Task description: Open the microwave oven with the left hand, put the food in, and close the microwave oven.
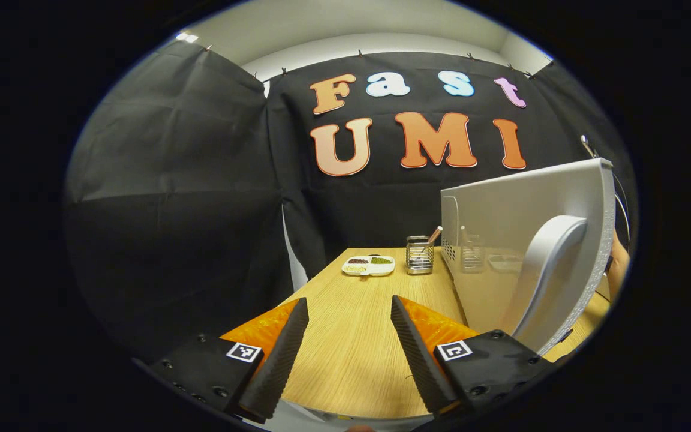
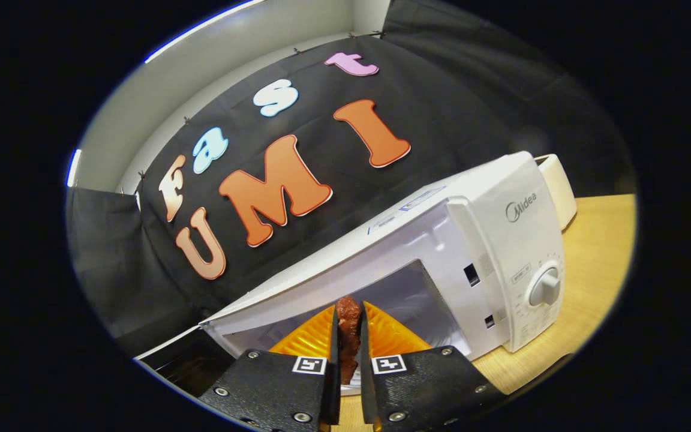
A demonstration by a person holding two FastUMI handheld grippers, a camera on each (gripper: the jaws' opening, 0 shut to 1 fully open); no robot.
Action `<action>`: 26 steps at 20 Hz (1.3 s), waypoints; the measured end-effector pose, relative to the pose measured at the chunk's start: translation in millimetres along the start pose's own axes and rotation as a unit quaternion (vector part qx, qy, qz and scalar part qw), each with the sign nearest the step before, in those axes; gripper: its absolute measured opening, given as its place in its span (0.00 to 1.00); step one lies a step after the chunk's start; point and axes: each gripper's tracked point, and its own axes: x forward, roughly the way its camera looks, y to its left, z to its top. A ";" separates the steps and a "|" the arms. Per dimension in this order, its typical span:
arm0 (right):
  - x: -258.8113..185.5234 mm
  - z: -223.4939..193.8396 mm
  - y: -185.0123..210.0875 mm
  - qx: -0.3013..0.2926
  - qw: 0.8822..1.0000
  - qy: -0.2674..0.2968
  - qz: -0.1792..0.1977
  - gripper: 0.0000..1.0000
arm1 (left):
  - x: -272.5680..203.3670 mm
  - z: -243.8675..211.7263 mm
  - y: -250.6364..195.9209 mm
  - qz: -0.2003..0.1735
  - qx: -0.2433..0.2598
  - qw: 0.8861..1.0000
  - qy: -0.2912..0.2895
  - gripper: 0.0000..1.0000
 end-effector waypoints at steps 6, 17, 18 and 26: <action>54.7 -33.1 -9.4 0.062 0.998 -0.014 -0.023 0.13 | 3.1 -9.5 0.7 0.006 -0.002 1.000 0.013 0.87; 101.2 -76.8 -10.9 0.053 0.997 -0.010 -0.063 0.14 | -3.4 -10.9 5.5 0.014 -0.004 1.000 0.017 0.91; 100.9 -76.3 -9.8 0.037 0.997 -0.011 -0.067 0.15 | -4.0 -10.9 4.8 0.013 -0.004 1.000 0.017 0.91; 88.3 -74.2 -41.3 -0.121 0.985 0.029 -0.123 0.40 | -9.5 -8.3 0.6 0.010 -0.008 1.000 0.015 0.91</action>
